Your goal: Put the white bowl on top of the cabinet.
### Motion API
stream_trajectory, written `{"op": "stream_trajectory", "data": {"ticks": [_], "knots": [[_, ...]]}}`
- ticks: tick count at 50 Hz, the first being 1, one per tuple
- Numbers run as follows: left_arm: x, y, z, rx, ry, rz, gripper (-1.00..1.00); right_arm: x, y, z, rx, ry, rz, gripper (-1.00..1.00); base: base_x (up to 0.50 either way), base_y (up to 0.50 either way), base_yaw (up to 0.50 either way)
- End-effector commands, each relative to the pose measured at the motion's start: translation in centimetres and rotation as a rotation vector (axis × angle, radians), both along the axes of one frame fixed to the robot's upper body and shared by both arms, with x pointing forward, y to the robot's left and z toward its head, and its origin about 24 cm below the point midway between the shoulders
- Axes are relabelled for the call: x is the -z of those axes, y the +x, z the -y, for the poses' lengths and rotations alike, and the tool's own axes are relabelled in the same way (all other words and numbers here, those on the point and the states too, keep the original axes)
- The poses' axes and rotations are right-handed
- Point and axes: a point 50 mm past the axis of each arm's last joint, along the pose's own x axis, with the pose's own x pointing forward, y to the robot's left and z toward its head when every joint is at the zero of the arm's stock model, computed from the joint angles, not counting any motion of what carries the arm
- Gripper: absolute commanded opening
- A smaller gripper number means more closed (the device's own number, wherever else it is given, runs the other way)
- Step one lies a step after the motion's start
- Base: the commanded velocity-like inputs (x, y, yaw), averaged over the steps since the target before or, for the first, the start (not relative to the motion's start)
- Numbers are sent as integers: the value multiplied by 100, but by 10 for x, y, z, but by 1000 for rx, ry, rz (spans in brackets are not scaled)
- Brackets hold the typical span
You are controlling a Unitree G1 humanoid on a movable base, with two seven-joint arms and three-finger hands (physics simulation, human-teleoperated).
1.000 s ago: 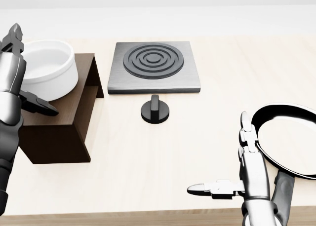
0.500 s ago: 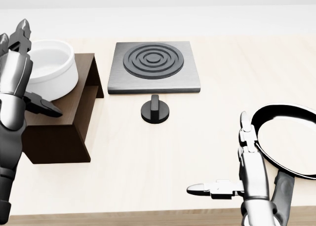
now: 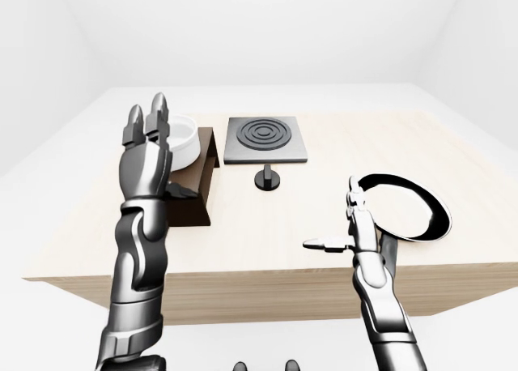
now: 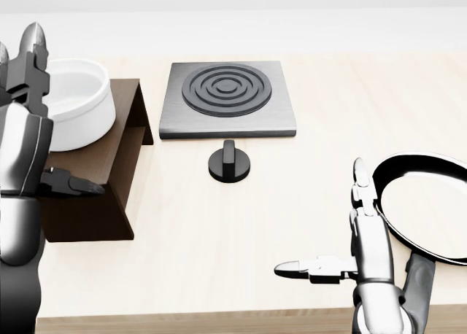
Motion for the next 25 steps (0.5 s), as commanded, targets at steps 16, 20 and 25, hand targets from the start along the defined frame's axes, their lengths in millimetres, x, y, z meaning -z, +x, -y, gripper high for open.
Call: {"op": "stream_trajectory", "data": {"ticks": [16, 20, 25], "knots": [[19, -62, 36, 224, -361, 41, 100, -43, 12, -3, -5, 40, 125, 100, 0, 0, 0], [21, -66, 42, 261, -371, 13, 100, -52, 15, -3, -5, 46, 163, 100, 0, 0, 0], [29, -68, 50, 282, -398, -23, 100, -65, 13, -3, -9, 59, 219, 100, 0, 0, 0]]}}
